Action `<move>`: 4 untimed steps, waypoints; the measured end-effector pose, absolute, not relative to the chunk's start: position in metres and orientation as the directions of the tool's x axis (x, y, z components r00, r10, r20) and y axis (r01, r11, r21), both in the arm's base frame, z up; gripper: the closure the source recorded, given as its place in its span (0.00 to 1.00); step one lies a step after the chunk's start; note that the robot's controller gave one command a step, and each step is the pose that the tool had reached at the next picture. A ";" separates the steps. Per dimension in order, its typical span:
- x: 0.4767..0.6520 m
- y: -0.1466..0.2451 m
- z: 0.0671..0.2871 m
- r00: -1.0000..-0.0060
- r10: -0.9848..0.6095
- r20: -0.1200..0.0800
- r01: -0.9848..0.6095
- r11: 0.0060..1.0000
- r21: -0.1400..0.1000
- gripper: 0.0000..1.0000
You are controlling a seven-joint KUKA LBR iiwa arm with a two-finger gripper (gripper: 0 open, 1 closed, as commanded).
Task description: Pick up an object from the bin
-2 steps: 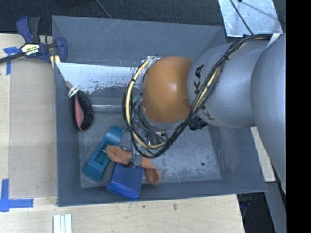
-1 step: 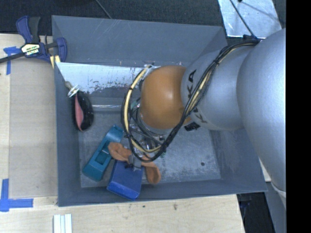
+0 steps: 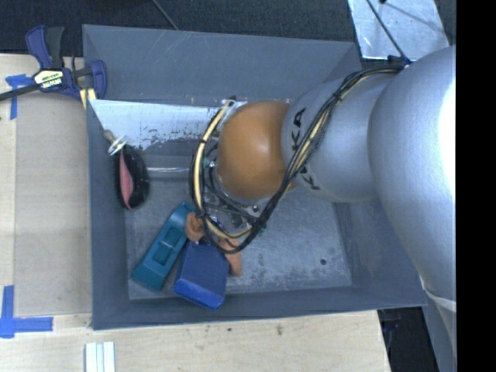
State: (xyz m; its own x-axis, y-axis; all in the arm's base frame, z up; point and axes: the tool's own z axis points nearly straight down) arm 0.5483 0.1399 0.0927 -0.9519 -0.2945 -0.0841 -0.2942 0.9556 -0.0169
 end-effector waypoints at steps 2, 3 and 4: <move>0.527 0.140 0.084 -0.952 -0.305 -0.020 -0.305 0.952 -0.006 1.00; 0.527 0.140 0.084 -0.952 -0.305 -0.020 -0.305 0.952 -0.006 1.00; 0.527 0.140 0.084 -0.952 -0.305 -0.020 -0.305 0.952 -0.006 1.00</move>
Offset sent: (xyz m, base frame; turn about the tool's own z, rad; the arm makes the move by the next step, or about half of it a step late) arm 0.0056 -0.0353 0.2017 0.0564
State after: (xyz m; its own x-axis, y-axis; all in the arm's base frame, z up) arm 0.5274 0.1402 0.0843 -0.9522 -0.3048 -0.0200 -0.3047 0.9524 -0.0058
